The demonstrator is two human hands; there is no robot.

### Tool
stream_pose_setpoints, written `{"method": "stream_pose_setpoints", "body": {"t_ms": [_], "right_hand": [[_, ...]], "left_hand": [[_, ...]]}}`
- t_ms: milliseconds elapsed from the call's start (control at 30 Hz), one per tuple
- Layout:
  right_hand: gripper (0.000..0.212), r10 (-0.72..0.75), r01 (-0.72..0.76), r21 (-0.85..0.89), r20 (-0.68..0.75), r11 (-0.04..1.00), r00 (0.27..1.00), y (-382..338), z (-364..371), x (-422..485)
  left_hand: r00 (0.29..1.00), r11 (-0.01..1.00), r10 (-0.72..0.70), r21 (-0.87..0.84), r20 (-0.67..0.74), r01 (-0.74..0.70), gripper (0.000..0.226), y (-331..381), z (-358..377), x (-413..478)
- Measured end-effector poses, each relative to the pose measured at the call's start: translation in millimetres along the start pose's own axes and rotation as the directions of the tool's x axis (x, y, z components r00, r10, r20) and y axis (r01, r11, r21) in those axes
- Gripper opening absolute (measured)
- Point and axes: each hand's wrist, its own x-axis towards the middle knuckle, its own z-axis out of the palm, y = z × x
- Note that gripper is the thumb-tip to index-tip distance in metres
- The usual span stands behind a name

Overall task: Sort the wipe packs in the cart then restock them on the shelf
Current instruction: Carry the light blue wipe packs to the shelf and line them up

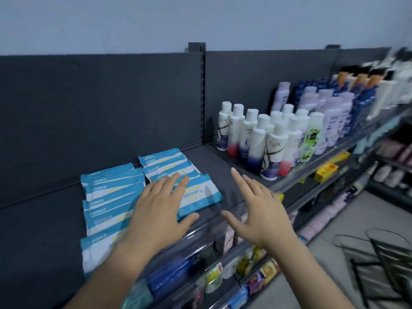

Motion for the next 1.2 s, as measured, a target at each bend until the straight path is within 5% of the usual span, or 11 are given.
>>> {"method": "stream_pose_setpoints", "body": {"t_ms": [300,667,900,1200], "right_hand": [[0.079,0.449,-0.451,0.031,0.05,0.892,0.892,-16.5,-31.5,-196.4],[0.062,0.804,-0.779,0.234,-0.024,0.582,0.594,42.4,-95.7,-397.2],[0.071,0.912,-0.929,0.115,0.184,0.352,0.368,125.5,-66.4,-476.3],[0.063,0.925,-0.982,0.041,0.331,0.187,0.189,275.5,44.4,-481.4]], "left_hand": [[0.942,0.934,0.33,-0.122,-0.062,-0.336,0.079,76.4,-9.3,-67.0],[0.81,0.79,0.583,-0.193,-0.054,-0.582,0.077,259.5,-9.8,-137.8],[0.671,0.655,0.74,-0.266,0.04,-0.707,0.064,383.7,38.9,-158.0],[0.519,0.54,0.837,-0.414,0.175,-0.733,0.064,524.1,200.9,-97.7]]}}
